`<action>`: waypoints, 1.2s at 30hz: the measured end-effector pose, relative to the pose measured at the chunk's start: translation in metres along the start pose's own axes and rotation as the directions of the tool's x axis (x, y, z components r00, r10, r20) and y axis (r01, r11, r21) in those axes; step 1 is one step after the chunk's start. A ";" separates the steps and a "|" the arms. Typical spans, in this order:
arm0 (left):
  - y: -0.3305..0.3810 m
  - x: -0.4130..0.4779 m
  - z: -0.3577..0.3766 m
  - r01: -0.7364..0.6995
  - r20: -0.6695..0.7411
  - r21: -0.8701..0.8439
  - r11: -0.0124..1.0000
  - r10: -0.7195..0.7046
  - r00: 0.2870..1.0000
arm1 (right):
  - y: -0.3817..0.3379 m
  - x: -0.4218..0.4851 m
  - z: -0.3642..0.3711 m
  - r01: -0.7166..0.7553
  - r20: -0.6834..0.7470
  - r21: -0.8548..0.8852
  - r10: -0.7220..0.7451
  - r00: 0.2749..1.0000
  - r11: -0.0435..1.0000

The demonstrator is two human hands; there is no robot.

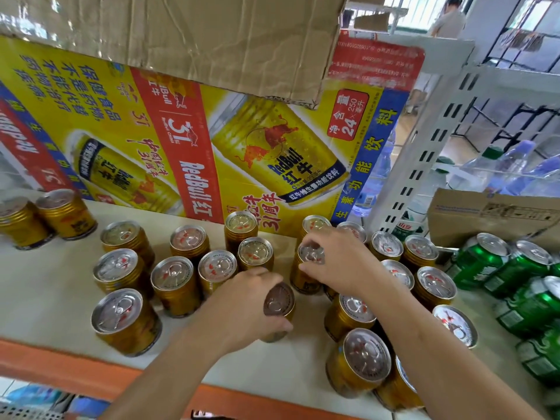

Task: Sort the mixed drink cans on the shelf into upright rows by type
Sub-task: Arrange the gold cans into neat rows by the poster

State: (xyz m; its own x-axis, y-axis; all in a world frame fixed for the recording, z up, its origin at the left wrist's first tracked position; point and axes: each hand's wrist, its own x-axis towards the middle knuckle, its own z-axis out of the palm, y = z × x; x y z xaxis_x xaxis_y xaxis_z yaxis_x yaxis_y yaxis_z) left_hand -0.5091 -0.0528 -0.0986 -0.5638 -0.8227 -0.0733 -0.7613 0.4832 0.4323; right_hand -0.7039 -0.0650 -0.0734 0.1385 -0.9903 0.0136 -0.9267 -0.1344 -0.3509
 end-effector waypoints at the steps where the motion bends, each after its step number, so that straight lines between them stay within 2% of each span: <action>1: -0.004 -0.001 -0.002 -0.010 -0.010 -0.031 0.999 0.010 1.000 | -0.003 -0.001 0.000 0.012 0.028 0.022 -0.013 1.000 1.000; 5: -0.021 -0.006 -0.022 0.003 -0.195 -0.061 0.998 -0.015 0.981 | -0.023 -0.006 0.003 0.072 0.202 0.091 -0.089 0.975 0.993; 8: -0.035 -0.004 -0.029 0.059 -0.276 0.009 0.998 -0.054 0.960 | -0.041 -0.009 0.019 0.125 0.274 0.098 -0.148 0.950 0.987; 12: -0.039 -0.004 -0.016 0.074 -0.201 0.036 0.997 -0.065 0.977 | -0.042 -0.010 0.024 0.118 0.215 0.053 -0.126 0.968 0.992; 16: -0.035 -0.006 -0.003 0.097 -0.248 0.075 0.992 -0.075 0.966 | -0.032 -0.012 0.018 0.011 0.157 0.041 -0.018 0.987 0.999; 20: -0.032 -0.002 -0.004 0.104 -0.252 0.094 0.990 -0.077 0.965 | -0.026 -0.016 0.011 -0.030 0.127 0.011 0.029 0.991 0.999; 28: -0.024 0.028 -0.006 0.165 -0.149 0.214 0.963 -0.135 0.980 | -0.020 -0.027 0.009 -0.071 0.037 0.020 0.071 0.997 0.997; 36: -0.020 0.046 -0.011 0.208 -0.111 0.298 0.932 -0.183 0.977 | -0.012 -0.032 0.004 -0.097 0.065 -0.001 0.097 0.993 0.995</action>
State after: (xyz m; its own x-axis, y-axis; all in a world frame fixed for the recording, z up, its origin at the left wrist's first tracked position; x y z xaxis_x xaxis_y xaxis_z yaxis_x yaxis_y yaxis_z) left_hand -0.5162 -0.1036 -0.1003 -0.3759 -0.9253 -0.0509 -0.9221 0.3680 0.1199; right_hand -0.6961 -0.0317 -0.0732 0.0701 -0.9942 -0.0815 -0.9361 -0.0374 -0.3497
